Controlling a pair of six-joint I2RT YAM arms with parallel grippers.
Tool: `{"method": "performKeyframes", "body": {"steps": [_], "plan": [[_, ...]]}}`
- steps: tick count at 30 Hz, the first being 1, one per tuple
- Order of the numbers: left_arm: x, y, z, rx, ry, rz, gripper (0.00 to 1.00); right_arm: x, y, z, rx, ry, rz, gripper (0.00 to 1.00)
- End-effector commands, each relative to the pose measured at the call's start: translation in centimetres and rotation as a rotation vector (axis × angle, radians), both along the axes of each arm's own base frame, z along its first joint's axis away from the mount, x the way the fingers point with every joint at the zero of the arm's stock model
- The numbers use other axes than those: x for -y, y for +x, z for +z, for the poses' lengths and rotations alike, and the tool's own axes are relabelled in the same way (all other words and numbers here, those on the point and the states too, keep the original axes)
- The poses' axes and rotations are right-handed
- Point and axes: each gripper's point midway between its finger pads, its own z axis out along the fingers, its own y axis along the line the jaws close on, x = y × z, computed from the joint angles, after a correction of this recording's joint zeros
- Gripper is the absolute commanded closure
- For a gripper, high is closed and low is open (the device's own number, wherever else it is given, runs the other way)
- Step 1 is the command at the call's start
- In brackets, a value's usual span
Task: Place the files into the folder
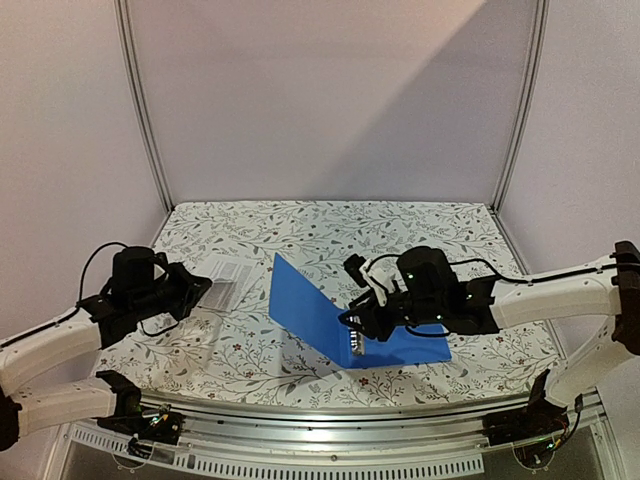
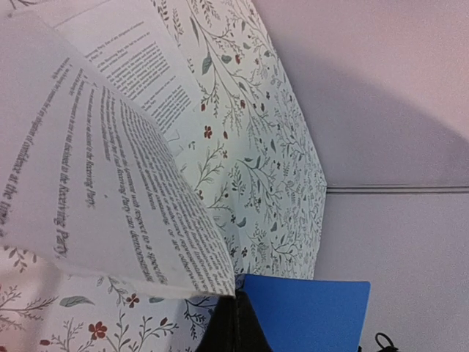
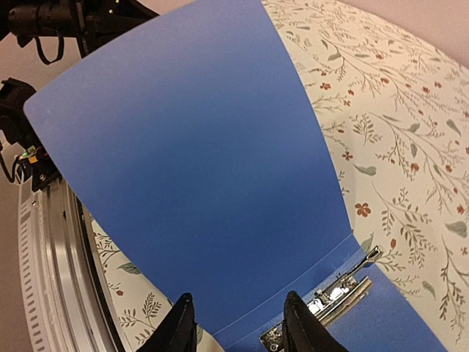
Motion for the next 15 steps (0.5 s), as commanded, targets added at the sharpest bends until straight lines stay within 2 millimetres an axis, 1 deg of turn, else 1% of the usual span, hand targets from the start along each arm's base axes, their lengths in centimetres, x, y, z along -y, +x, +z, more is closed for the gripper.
{"method": "performKeyframes", "body": {"steps": [1,4,6,8,10,11,12,13,14,15], "plan": [[-0.9,-2.8,-1.4,-0.109,0.102,-0.044,1.00,-1.2,-0.4,5.1,0.195,0.070,0.116,0.59],[-0.7,-3.9,-0.8,-0.125,0.093,-0.077,1.00,-2.4,-1.2,7.9,0.299,0.102,0.190,0.57],[-0.4,-4.7,-0.1,-0.132,0.079,-0.107,1.00,-3.9,-2.4,9.1,0.350,0.106,0.248,0.56],[-0.3,-5.6,0.5,-0.147,0.079,-0.139,1.00,-5.9,-3.8,10.5,0.419,0.094,0.306,0.54],[-0.2,-6.3,1.6,-0.144,0.079,-0.164,1.00,-8.2,-4.8,10.2,0.457,0.052,0.350,0.53],[-0.2,-6.5,2.6,-0.132,0.078,-0.173,1.00,-9.2,-5.2,10.3,0.476,0.036,0.361,0.53],[-0.2,-6.7,3.5,-0.121,0.078,-0.178,1.00,-10.4,-5.5,9.5,0.491,0.003,0.379,0.53],[-0.3,-6.9,4.5,-0.107,0.079,-0.182,1.00,-11.3,-5.6,9.6,0.507,-0.007,0.381,0.53],[-0.4,-7.0,5.4,-0.093,0.081,-0.183,1.00,-12.2,-5.8,9.3,0.509,-0.017,0.387,0.53],[-0.5,-7.1,6.5,-0.076,0.086,-0.185,1.00,-12.9,-6.0,9.5,0.508,-0.007,0.393,0.53]]}}
